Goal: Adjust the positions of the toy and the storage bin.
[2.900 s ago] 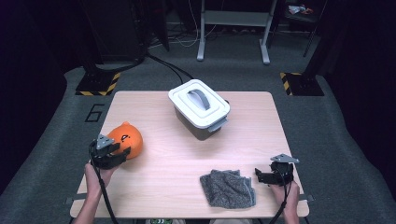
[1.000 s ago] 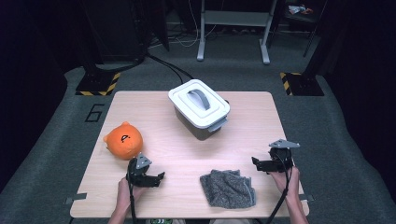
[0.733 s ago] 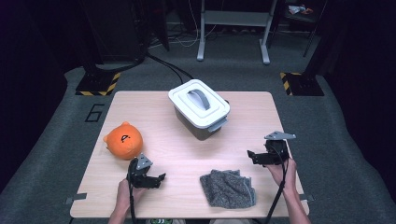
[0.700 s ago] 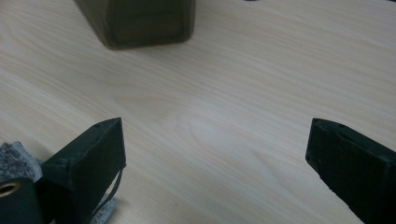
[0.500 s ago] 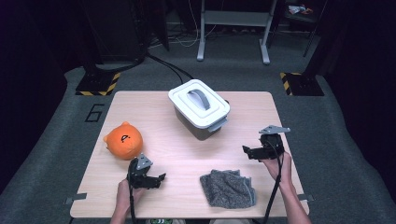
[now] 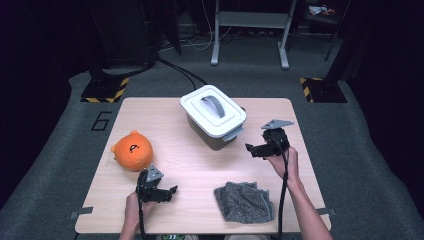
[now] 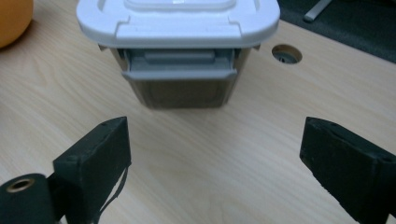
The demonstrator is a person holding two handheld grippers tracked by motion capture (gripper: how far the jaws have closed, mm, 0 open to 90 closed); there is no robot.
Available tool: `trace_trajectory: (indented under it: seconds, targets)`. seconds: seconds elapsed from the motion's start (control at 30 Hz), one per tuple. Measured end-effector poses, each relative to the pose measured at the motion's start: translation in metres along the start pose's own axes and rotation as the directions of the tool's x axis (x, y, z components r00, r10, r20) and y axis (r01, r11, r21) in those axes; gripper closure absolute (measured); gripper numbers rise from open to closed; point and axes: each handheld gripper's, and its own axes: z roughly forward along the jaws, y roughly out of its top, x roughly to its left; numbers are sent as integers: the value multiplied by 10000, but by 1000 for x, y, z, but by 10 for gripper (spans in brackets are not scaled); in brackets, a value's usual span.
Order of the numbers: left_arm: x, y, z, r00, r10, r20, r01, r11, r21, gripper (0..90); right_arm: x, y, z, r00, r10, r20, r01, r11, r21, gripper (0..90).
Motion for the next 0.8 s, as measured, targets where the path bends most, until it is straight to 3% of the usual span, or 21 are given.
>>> trace_trajectory:
  seconds: [0.53, 0.8]
  targets:
    - [-1, 0, 0, 10000, -16, -21, 16, 10000, -37, 126, 11, 41, 34, 9985, -391, -379, 398, 9990, 196, 88]
    - [-1, 0, 0, 10000, -22, -4, 22, 10000, -29, 127, 9, 58, 45, 9981, -258, -558, 269, 9995, 185, 92]
